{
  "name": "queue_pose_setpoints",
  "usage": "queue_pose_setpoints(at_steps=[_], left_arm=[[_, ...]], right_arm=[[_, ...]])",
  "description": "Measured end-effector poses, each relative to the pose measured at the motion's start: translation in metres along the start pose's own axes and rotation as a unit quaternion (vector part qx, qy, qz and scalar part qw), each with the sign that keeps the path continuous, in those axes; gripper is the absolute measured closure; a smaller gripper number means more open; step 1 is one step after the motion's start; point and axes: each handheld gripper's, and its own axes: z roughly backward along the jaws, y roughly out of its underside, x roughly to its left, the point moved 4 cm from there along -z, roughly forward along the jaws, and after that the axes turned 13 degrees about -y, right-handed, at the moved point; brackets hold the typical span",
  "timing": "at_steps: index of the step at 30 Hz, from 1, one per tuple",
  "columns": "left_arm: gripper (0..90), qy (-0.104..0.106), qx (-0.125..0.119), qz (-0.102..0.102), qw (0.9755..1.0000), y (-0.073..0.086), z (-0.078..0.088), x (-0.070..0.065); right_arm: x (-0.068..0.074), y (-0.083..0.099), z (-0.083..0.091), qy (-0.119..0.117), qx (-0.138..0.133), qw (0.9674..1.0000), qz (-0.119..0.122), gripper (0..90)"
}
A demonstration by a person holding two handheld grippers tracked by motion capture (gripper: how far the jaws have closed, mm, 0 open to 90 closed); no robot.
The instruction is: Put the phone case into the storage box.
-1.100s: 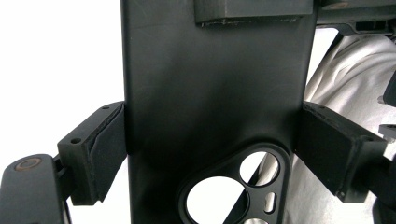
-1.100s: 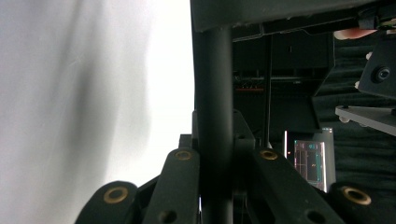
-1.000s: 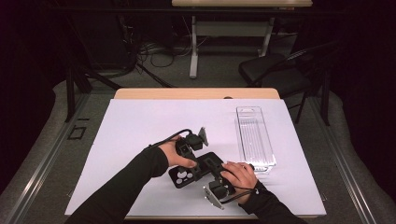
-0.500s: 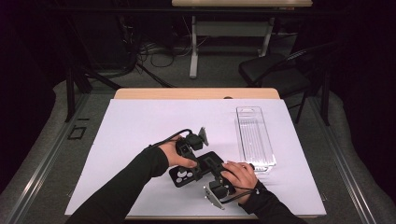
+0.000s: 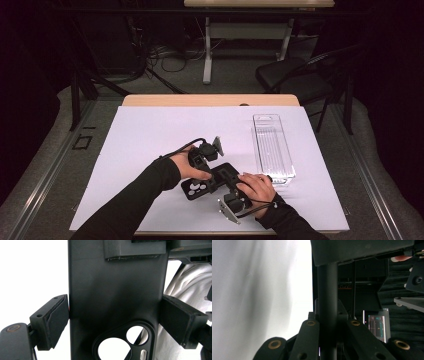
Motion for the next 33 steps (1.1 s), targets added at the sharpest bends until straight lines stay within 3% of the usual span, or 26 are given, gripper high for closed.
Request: queue_pose_setpoints(at_steps=[5,6,9,19,33], left_arm=[[12.8,0.0,-0.005,0.003,1.0,0.001,0.003,-0.001],[12.8,0.001,-0.006,0.002,1.0,0.001,0.004,-0.001],[12.9,-0.002,-0.006,0.002,1.0,0.003,0.005,0.0],[13.2,-0.006,-0.024,0.013,0.9996,0.009,0.014,0.004],[15.6,-0.025,-0.064,0.046,0.9966,0.032,0.031,0.028]], right_arm=[[0.001,0.0,-0.001,-0.003,0.001,1.0,-0.001,86.2],[0.001,0.001,0.001,-0.002,0.015,0.9999,0.001,86.2],[0.001,0.001,-0.001,-0.005,0.001,1.0,-0.004,86.2],[0.0,0.003,0.0,-0.009,0.005,0.9999,-0.007,86.2],[-0.001,0.006,0.002,-0.019,-0.001,0.9995,-0.024,86.1]])
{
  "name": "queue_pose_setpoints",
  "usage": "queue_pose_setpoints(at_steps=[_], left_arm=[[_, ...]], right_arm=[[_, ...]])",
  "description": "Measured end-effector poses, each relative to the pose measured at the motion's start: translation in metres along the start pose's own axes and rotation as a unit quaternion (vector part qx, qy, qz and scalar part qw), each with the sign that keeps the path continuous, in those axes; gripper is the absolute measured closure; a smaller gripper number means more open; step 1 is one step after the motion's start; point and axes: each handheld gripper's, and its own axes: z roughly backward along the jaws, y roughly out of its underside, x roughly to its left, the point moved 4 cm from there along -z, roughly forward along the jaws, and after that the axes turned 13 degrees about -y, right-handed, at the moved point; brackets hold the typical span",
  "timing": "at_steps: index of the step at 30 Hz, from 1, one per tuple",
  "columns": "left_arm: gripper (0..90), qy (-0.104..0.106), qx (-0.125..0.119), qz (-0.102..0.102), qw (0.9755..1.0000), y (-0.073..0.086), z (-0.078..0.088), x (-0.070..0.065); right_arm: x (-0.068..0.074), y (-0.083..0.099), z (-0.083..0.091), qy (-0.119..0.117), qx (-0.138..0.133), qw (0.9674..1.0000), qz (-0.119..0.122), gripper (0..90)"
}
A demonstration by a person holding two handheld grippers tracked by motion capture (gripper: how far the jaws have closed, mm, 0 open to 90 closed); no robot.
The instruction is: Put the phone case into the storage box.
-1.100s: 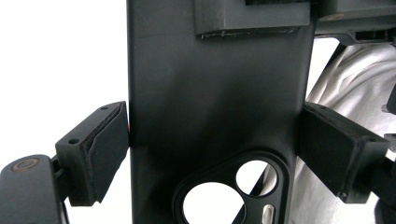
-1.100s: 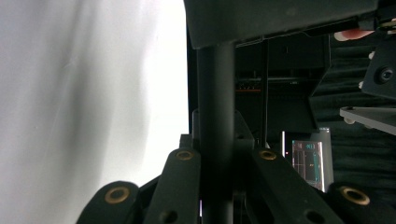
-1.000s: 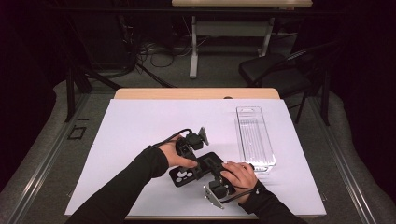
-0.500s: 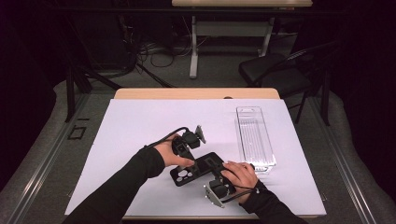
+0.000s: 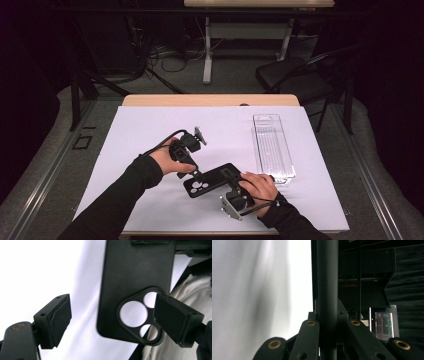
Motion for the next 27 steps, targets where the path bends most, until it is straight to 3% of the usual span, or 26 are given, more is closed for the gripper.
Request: queue_pose_setpoints(at_steps=[7,12,21,27], left_arm=[[16.6,-0.017,-0.025,0.011,0.9995,0.006,0.003,0.01],[18.4,-0.036,-0.047,0.015,0.9981,0.009,0.005,0.016],[18.4,-0.042,-0.062,0.03,0.9968,0.016,0.004,0.022],[18.4,-0.044,-0.069,0.038,0.9959,0.02,0.004,0.026]], right_arm=[[0.001,0.0,0.001,-0.015,-0.006,0.9998,-0.009,86.2],[0.0,0.001,0.003,-0.023,-0.016,0.9991,-0.033,86.2],[-0.002,0.007,0.007,-0.036,-0.046,0.9927,-0.105,86.2],[-0.002,0.009,0.009,-0.044,-0.057,0.9891,-0.129,86.2]])
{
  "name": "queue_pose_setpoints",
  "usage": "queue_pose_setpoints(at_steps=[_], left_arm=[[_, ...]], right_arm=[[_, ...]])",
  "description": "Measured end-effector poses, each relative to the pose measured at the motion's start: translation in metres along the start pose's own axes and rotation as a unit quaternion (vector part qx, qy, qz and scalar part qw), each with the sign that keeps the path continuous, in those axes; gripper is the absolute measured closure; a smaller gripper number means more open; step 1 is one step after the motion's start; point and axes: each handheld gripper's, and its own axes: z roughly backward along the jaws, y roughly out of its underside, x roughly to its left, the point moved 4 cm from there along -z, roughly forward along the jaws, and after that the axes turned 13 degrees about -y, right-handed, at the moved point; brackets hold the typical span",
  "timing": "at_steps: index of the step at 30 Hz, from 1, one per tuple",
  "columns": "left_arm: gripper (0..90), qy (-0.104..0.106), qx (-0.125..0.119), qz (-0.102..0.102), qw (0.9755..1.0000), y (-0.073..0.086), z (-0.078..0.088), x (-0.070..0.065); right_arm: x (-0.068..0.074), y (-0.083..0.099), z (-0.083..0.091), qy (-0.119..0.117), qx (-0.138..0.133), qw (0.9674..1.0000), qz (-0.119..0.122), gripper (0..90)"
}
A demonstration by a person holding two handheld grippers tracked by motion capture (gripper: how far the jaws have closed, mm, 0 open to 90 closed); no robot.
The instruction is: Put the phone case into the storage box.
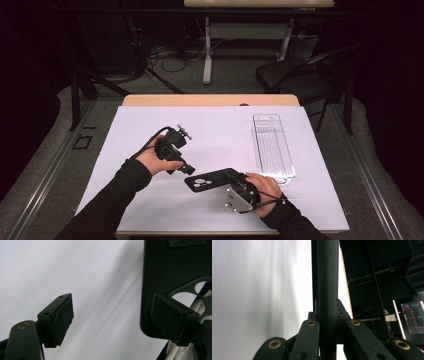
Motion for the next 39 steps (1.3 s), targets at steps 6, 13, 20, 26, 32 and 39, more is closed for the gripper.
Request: queue_pose_setpoints(at_steps=[6,13,20,26,32,39], left_arm=[[18.4,0.0,-0.002,0.002,1.0,0.003,0.0,0.002],[18.4,0.002,-0.008,0.005,0.9999,0.005,0.003,0.005],[18.5,0.0,-0.012,0.011,0.9999,0.007,0.006,0.008],[19.0,-0.003,-0.017,0.016,0.9997,0.01,0.008,0.012],[19.9,-0.005,-0.021,0.02,0.9996,0.013,0.011,0.016],[22.0,-0.007,-0.031,0.024,0.9992,0.015,0.012,0.016]], right_arm=[[-0.003,0.001,0.002,-0.008,-0.012,0.9997,-0.019,86.2],[-0.005,0.002,0.002,-0.016,-0.03,0.9986,-0.04,86.2],[-0.005,0.002,0.004,-0.016,-0.037,0.9977,-0.055,86.2],[-0.006,0.004,0.007,-0.021,-0.038,0.9966,-0.07,86.2],[-0.006,0.009,0.008,-0.026,-0.047,0.9937,-0.099,86.2],[-0.009,0.011,0.012,-0.033,-0.065,0.9881,-0.135,86.2]])
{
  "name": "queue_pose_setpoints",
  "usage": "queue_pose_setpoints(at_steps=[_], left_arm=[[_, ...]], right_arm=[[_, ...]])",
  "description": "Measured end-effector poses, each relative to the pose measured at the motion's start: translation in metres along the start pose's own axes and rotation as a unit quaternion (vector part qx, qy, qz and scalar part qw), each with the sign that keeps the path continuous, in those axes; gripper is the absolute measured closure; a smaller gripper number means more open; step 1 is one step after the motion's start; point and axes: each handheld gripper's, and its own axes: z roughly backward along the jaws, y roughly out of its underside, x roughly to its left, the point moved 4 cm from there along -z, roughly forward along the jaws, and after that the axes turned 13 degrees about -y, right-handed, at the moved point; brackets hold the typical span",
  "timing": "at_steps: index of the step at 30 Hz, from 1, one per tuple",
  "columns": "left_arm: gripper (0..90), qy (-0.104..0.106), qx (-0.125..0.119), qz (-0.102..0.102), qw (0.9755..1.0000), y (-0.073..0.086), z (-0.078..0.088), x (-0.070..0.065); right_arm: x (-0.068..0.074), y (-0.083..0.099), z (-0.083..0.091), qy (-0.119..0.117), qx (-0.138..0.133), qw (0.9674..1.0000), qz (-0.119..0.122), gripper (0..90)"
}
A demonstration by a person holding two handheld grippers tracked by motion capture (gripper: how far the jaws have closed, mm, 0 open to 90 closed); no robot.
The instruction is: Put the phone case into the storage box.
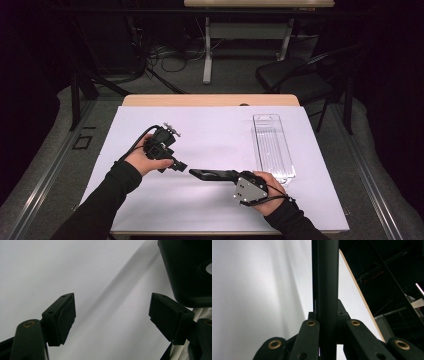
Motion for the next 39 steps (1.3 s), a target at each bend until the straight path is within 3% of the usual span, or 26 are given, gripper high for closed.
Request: queue_pose_setpoints(at_steps=[8,15,23,39], left_arm=[[22.0,0.006,-0.014,0.001,0.9999,-0.002,0.001,-0.004],[22.8,0.006,-0.024,-0.007,0.9997,-0.002,0.0,-0.005],[24.0,0.004,-0.035,-0.002,0.9994,0.0,-0.004,-0.005],[26.1,0.011,-0.07,-0.011,0.9974,0.0,-0.005,-0.008]], right_arm=[[-0.006,0.001,0.003,-0.01,-0.029,0.9983,-0.049,86.2],[-0.009,0.001,0.004,-0.012,-0.039,0.997,-0.066,86.3],[-0.013,0.002,0.005,-0.014,-0.054,0.9942,-0.093,86.3],[-0.016,0.002,0.003,-0.028,-0.078,0.9867,-0.139,86.3]])
